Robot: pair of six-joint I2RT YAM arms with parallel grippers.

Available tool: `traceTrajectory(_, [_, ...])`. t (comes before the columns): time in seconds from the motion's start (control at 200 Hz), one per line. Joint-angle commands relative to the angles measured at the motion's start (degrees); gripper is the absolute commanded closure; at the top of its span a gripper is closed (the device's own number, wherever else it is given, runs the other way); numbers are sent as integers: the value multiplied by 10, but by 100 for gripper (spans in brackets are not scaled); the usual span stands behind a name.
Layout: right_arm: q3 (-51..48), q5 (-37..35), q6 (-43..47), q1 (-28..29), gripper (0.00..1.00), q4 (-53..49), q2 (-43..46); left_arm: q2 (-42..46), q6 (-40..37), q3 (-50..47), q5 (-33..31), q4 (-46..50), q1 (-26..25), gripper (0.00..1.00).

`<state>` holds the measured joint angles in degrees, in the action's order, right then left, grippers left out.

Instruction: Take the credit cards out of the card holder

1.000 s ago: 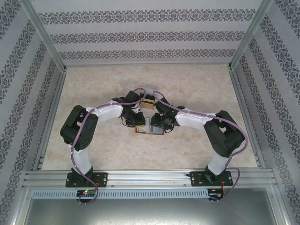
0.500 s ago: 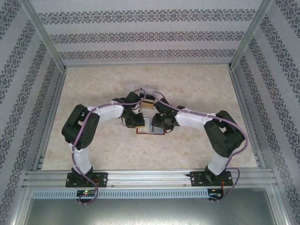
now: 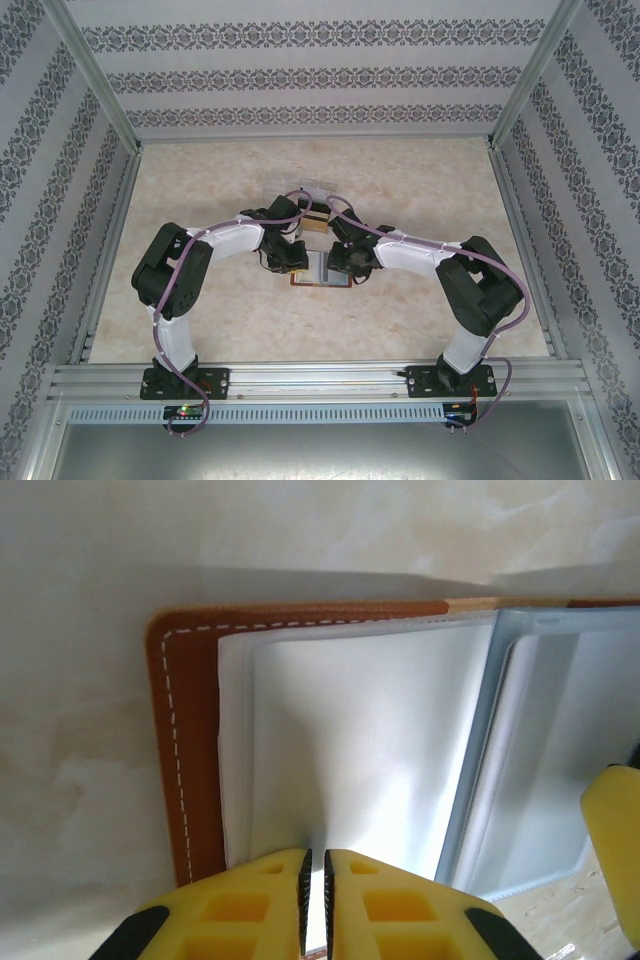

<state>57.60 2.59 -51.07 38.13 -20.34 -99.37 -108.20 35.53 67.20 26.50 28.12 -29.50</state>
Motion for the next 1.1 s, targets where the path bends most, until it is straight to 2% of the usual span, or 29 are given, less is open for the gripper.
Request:
traceTrajectory(0.0, [-4, -6, -3, 6, 62, 2, 18, -18, -6, -9, -12, 26, 5, 85])
traceTrajectory(0.1, [-4, -26, 1, 7, 62, -12, 32, -18, -7, -9, -11, 26, 5, 85])
traceTrajectory(0.22, [-5, -45, 3, 8, 56, -29, 47, -19, -7, -8, -11, 27, 5, 85])
traceTrajectory(0.56, [11, 7, 9, 10, 59, -17, 10, -18, -9, -6, -9, 29, 4, 85])
traceTrajectory(0.804, [19, 15, 10, 9, 59, -20, -11, -19, -9, -4, -8, 31, 5, 85])
traceTrajectory(1.094, [14, 27, 12, 9, 69, 2, -2, -21, -11, -2, -5, 32, 5, 85])
